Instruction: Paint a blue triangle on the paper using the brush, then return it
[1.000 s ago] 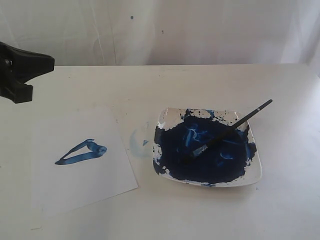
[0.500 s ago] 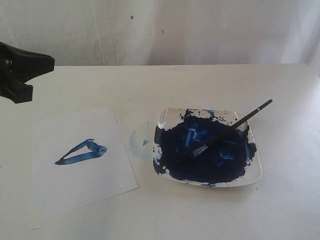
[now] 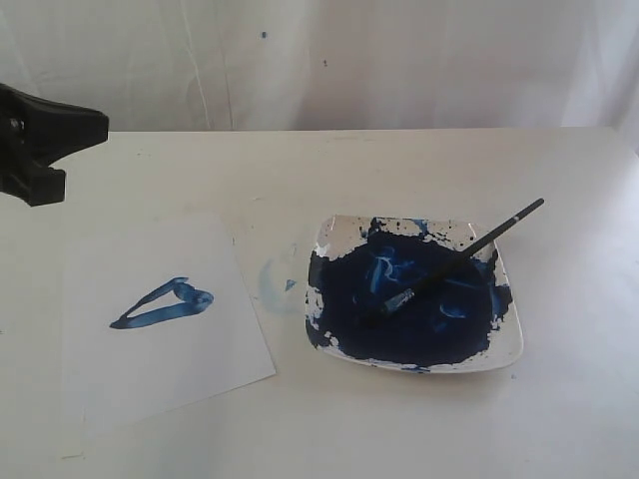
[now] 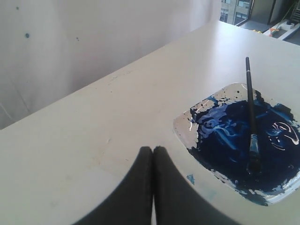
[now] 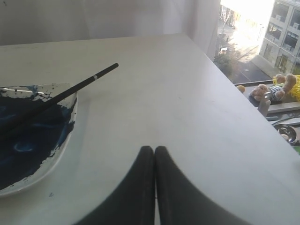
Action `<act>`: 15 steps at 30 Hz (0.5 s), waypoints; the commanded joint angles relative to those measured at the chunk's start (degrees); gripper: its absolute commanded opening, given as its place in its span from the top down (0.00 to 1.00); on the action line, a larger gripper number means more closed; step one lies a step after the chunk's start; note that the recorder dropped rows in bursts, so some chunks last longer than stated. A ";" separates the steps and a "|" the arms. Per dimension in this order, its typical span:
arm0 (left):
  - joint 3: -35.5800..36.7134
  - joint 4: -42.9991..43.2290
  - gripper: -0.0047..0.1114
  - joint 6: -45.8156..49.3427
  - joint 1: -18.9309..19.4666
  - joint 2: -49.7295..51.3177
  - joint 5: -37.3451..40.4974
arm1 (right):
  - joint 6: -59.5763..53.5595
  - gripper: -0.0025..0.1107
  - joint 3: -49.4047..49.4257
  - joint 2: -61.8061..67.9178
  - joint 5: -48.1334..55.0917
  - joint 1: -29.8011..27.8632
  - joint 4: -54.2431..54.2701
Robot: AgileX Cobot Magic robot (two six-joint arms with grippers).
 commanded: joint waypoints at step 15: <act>0.36 -0.18 0.96 -0.20 -0.17 -6.61 -3.74 | -0.02 0.98 0.06 -0.32 -0.46 7.37 -0.51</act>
